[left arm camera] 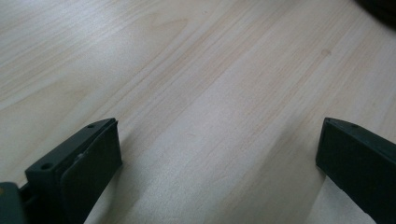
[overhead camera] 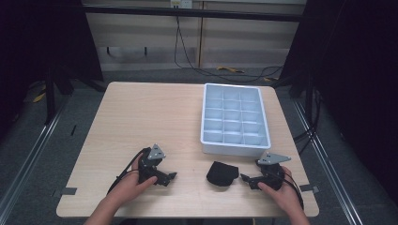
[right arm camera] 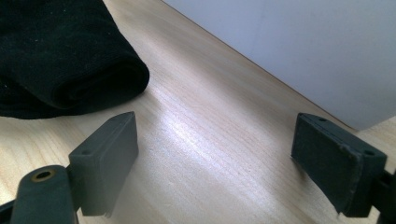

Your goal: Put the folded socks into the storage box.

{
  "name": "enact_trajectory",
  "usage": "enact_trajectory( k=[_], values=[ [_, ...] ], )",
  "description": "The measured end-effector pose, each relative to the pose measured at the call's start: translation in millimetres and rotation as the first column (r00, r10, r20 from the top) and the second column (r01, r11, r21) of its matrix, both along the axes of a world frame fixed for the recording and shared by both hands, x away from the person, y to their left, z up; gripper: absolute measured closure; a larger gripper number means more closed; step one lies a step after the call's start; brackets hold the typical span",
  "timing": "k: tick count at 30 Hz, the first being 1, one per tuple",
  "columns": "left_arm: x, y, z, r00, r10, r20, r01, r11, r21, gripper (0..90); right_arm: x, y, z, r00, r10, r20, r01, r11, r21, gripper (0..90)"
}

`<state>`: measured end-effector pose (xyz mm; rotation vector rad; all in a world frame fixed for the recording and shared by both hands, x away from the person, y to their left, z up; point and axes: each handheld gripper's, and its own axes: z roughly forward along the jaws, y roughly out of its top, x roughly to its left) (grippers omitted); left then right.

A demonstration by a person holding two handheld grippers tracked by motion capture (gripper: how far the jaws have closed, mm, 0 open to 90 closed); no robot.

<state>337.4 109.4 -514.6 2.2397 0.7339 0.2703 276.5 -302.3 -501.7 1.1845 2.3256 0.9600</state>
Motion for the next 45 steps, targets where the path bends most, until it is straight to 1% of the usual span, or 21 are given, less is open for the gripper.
enact_trajectory(
  k=[4, 11, 12, 13, 14, 15, 16, 17, 18, 20, 23, 24, 26, 31, 33, 35, 37, 39, 40, 43, 45],
  values=[
    [-0.1, 0.0, 0.0, 1.0, 0.001, -0.001, -0.001, 1.0, 0.0, 0.0, -0.2, 0.2, 0.0, 1.0, -0.002, 0.0, 0.002, 1.0, -0.001, 14.1],
    [0.1, 0.1, 0.2, 1.0, -0.002, -0.002, 0.002, 1.0, 0.002, 0.0, -1.0, 2.1, 0.4, 0.9997, -0.025, -0.005, 0.025, 1.0, 0.001, 14.4],
    [0.3, 0.3, 0.2, 1.0, -0.005, -0.005, 0.005, 1.0, -0.001, 0.0, -0.9, 3.0, 1.9, 0.9993, -0.033, -0.019, 0.033, 0.999, -0.008, 15.1],
    [0.2, 0.2, 0.2, 1.0, -0.004, -0.004, 0.004, 1.0, -0.001, 0.0, 0.2, 4.8, 7.6, 0.9972, -0.042, -0.063, 0.039, 0.998, -0.043, 19.6],
    [0.3, 0.2, 0.2, 1.0, -0.005, -0.004, 0.005, 1.0, -0.001, 0.0, 1.3, 6.6, 11.6, 0.9942, -0.044, -0.098, 0.038, 0.997, -0.064, 20.7],
    [0.3, 0.2, 0.2, 1.0, -0.005, -0.004, 0.005, 1.0, -0.001, 0.0, 1.3, 6.6, 11.6, 0.9942, -0.044, -0.098, 0.038, 0.997, -0.064, 20.7],
    [0.2, 0.2, 0.2, 1.0, -0.004, -0.004, 0.004, 1.0, -0.001, 0.0, 3.5, 9.6, 18.8, 0.9818, -0.033, -0.187, 0.013, 0.994, -0.108, 19.7],
    [0.2, 0.2, 0.3, 1.0, -0.003, -0.005, 0.003, 1.0, 0.002, 0.0, 4.4, 9.9, 20.0, 0.9791, -0.023, -0.202, 0.0, 0.993, -0.115, 20.3],
    [0.2, 0.3, 0.3, 1.0, -0.004, -0.004, 0.004, 1.0, 0.001, 0.0, 4.6, 10.4, 22.2, 0.9732, -0.019, -0.229, -0.01, 0.992, -0.123, 20.3],
    [0.2, 0.3, 0.3, 1.0, -0.004, -0.004, 0.004, 1.0, 0.001, 0.0, 5.1, 10.0, 25.0, 0.9689, -0.008, -0.247, -0.021, 0.993, -0.117, 20.7],
    [0.4, 0.3, 0.2, 1.0, -0.005, -0.003, 0.005, 1.0, -0.001, 0.0, 4.9, 10.0, 31.4, 0.972, -0.005, -0.235, -0.026, 0.991, -0.13, 21.4],
    [0.3, 0.2, 0.2, 1.0, -0.005, -0.004, 0.005, 1.0, 0.0, 0.0, 4.1, 10.6, 34.1, 0.9714, -0.007, -0.238, -0.025, 0.991, -0.13, 21.6],
    [0.4, 0.2, 0.2, 1.0, -0.005, -0.004, 0.005, 1.0, -0.001, 0.0, 3.5, 11.5, 38.0, 0.9733, 0.004, -0.229, -0.037, 0.99, -0.138, 21.7],
    [0.5, 0.2, 0.2, 1.0, -0.006, -0.004, 0.006, 1.0, 0.0, 0.0, 1.5, 13.9, 43.3, 0.9725, 0.02, -0.232, -0.056, 0.987, -0.148, 21.8],
    [0.5, 0.2, 0.4, 1.0, -0.006, -0.005, 0.006, 1.0, 0.002, 0.0, 0.5, 17.0, 44.3, 0.971, 0.037, -0.236, -0.078, 0.983, -0.167, 21.9],
    [0.5, 0.1, 0.2, 1.0, -0.006, -0.004, 0.006, 1.0, 0.0, 0.0, -0.3, 19.4, 46.3, 0.9689, 0.052, -0.242, -0.096, 0.98, -0.174, 22.0],
    [0.6, 0.2, 0.3, 1.0, -0.006, -0.003, 0.006, 1.0, 0.001, 0.0, -0.5, 20.2, 47.8, 0.9691, 0.063, -0.238, -0.105, 0.98, -0.168, 22.6],
    [0.6, 0.2, 0.4, 1.0, -0.006, -0.005, 0.006, 1.0, 0.002, 0.0, -2.1, 23.3, 53.5, 0.968, 0.097, -0.232, -0.134, 0.979, -0.151, 24.2],
    [0.7, 0.2, 0.4, 1.0, -0.007, -0.005, 0.007, 1.0, 0.003, 0.0, -2.8, 25.0, 55.9, 0.9677, 0.097, -0.233, -0.134, 0.98, -0.15, 24.3],
    [0.7, 0.1, 0.4, 1.0, -0.007, -0.005, 0.007, 1.0, 0.002, 0.0, -2.6, 30.0, 61.0, 0.966, 0.126, -0.226, -0.158, 0.979, -0.131, 24.2],
    [0.8, 0.1, 0.4, 1.0, -0.007, -0.005, 0.007, 1.0, 0.002, 0.0, -2.6, 34.4, 63.8, 0.9649, 0.136, -0.225, -0.167, 0.978, -0.126, 24.2]
  ],
)
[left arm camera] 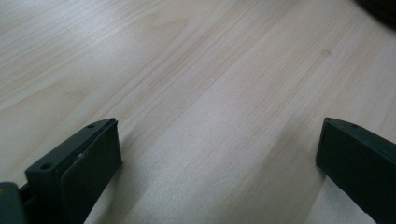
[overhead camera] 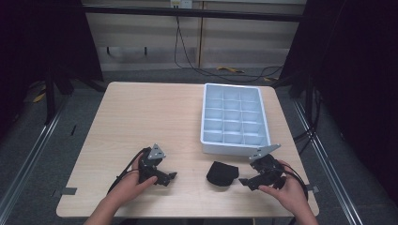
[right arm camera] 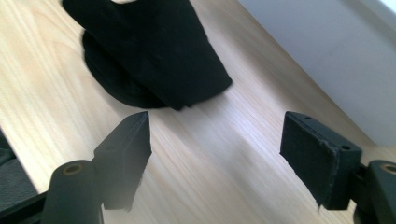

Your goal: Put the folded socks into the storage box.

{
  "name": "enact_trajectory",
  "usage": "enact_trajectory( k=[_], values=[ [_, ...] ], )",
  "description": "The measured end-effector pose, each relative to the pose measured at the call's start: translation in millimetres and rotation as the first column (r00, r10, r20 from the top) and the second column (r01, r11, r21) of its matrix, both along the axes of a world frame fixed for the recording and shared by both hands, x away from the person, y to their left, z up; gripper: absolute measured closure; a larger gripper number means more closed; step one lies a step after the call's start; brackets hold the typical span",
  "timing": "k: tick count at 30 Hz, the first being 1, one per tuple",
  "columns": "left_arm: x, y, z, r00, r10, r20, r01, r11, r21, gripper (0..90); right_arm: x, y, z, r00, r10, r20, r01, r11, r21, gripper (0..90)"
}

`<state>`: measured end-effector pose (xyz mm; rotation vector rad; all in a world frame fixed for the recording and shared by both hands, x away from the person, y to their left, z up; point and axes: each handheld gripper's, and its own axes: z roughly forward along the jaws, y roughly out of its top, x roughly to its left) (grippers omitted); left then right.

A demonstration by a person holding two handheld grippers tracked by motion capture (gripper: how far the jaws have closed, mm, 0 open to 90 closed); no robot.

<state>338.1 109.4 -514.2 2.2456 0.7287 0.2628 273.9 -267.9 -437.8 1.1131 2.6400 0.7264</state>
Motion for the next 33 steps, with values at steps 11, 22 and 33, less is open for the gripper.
enact_trajectory(
  k=[11, 22, 33],
  values=[
    [0.2, -0.2, -0.1, 1.0, 0.0, 0.0, 0.0, 1.0, -0.001, 0.0, 1.8, 27.7, 9.7, 0.996, 0.087, -0.021, -0.088, 0.996, -0.02, 25.0],
    [0.2, -0.2, 0.0, 1.0, 0.0, -0.001, 0.0, 1.0, -0.001, 0.0, 8.2, 52.7, 9.5, 0.9869, 0.154, -0.048, -0.156, 0.987, -0.03, 25.6],
    [0.2, -0.2, 0.0, 1.0, 0.0, -0.002, 0.0, 1.0, -0.001, 0.0, 12.3, 67.5, 6.2, 0.9784, 0.196, -0.065, -0.199, 0.979, -0.051, 25.6]
  ],
)
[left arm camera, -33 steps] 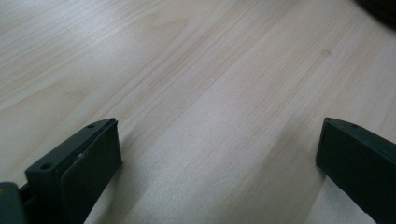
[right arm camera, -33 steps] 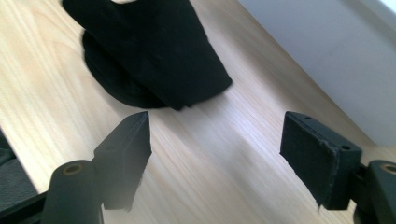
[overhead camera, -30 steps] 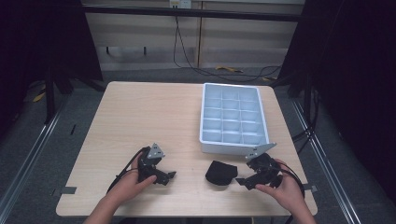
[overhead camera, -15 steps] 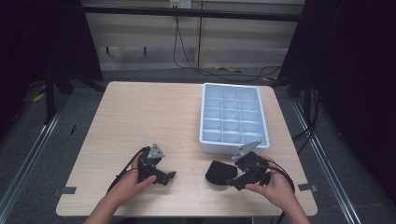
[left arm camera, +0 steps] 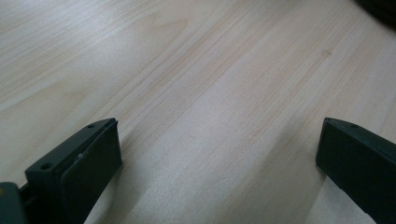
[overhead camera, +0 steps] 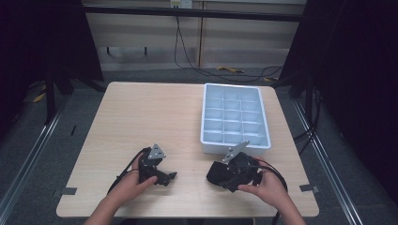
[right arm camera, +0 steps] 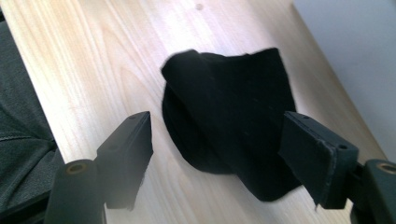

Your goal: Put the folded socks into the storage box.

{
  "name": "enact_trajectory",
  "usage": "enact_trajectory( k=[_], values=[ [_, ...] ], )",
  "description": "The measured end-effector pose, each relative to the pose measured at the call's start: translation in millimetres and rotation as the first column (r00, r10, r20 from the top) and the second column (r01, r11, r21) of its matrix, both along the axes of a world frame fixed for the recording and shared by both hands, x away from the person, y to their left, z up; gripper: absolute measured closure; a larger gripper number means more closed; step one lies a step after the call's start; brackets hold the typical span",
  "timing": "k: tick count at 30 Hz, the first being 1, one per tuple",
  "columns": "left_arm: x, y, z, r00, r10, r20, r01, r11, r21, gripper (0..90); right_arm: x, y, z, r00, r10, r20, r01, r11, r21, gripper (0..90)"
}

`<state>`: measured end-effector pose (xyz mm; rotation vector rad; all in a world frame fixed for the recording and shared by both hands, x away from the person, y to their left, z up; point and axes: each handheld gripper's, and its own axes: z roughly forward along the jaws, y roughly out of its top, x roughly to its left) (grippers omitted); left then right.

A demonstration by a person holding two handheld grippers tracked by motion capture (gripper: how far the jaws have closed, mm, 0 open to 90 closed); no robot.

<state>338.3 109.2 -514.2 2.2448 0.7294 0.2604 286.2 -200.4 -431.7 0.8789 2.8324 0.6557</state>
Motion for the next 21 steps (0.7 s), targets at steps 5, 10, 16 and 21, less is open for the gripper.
enact_trajectory(
  k=[5, 10, 16, 21],
  values=[
    [0.1, 0.0, 0.0, 1.0, -0.001, 0.001, 0.001, 1.0, 0.0, 0.0, 2.2, 10.7, -6.9, 0.9993, 0.026, -0.027, -0.026, 1.0, -0.014, 26.5],
    [0.0, 0.1, 0.0, 1.0, -0.001, -0.001, 0.001, 1.0, 0.001, 0.0, 3.9, 18.4, -14.6, 0.9985, 0.038, -0.039, -0.04, 0.998, -0.053, 30.5],
    [-0.1, -0.1, 0.0, 1.0, 0.002, 0.003, -0.002, 1.0, 0.003, 0.0, 5.4, 23.6, -19.1, 0.9988, 0.048, -0.005, -0.048, 0.99, -0.135, 53.1],
    [-0.2, -0.1, 0.0, 1.0, 0.003, 0.003, -0.003, 1.0, 0.002, 0.0, 12.2, 22.3, -15.9, 0.9984, 0.019, -0.053, -0.026, 0.991, -0.134, 68.9]
  ],
)
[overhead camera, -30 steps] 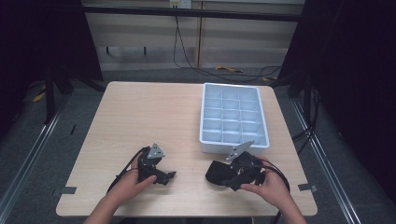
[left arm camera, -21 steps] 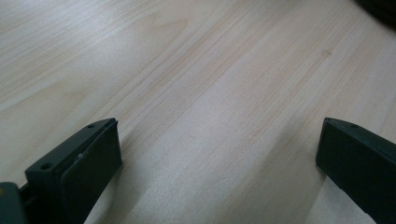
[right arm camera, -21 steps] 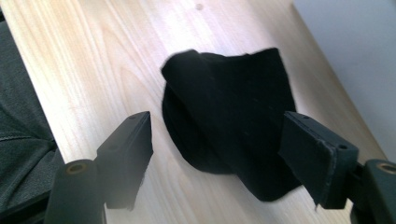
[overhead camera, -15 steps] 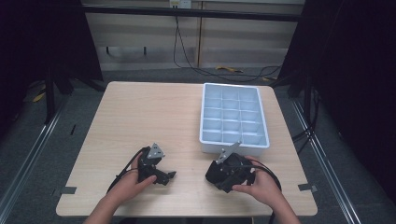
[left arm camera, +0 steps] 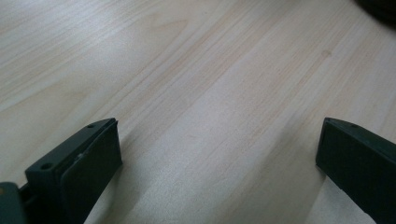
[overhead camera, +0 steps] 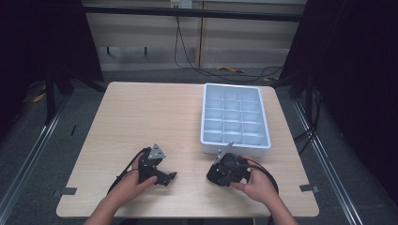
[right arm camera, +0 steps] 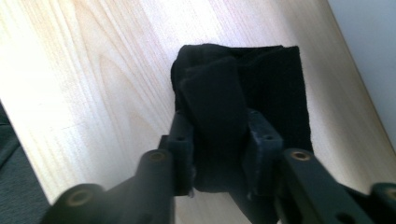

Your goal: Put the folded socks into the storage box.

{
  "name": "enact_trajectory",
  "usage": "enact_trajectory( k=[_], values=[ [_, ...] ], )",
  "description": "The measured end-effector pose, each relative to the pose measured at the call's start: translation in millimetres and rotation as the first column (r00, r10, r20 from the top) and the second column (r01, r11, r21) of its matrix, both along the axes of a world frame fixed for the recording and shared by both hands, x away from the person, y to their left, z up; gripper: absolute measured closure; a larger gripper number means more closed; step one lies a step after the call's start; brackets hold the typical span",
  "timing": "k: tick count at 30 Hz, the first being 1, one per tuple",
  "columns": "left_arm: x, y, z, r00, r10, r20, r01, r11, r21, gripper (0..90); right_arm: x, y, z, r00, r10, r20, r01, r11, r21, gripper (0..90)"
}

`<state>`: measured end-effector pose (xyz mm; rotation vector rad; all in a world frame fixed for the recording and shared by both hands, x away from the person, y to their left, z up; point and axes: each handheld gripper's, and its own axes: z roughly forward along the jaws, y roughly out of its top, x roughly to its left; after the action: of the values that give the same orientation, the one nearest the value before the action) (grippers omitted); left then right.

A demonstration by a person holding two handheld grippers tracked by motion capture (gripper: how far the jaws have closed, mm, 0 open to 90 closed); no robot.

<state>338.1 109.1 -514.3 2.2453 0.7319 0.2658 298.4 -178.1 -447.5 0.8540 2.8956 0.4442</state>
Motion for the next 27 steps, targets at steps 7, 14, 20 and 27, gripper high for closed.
enact_trajectory(
  k=[7, 14, 20, 27],
  values=[
    [0.0, 0.0, 0.0, 1.0, 0.0, 0.0, 0.0, 1.0, -0.001, 0.0, 8.3, 5.9, 7.6, 0.9979, 0.037, -0.054, -0.04, 0.997, -0.061, 73.9],
    [0.1, 0.0, 0.0, 1.0, -0.001, 0.0, 0.001, 1.0, -0.001, 0.0, 13.1, 7.6, 20.8, 0.9964, 0.057, -0.062, -0.063, 0.993, -0.095, 74.9],
    [0.1, 0.0, 0.0, 1.0, -0.001, 0.001, 0.001, 1.0, 0.0, 0.0, 16.6, 3.1, 39.5, 0.9963, 0.045, -0.074, -0.051, 0.995, -0.089, 75.2],
    [-0.3, -0.6, -0.4, 1.0, 0.006, -0.002, -0.006, 0.9999, -0.011, 0.0, 18.4, 0.6, 62.7, 0.9969, 0.056, -0.056, -0.06, 0.994, -0.087, 75.2]
  ],
)
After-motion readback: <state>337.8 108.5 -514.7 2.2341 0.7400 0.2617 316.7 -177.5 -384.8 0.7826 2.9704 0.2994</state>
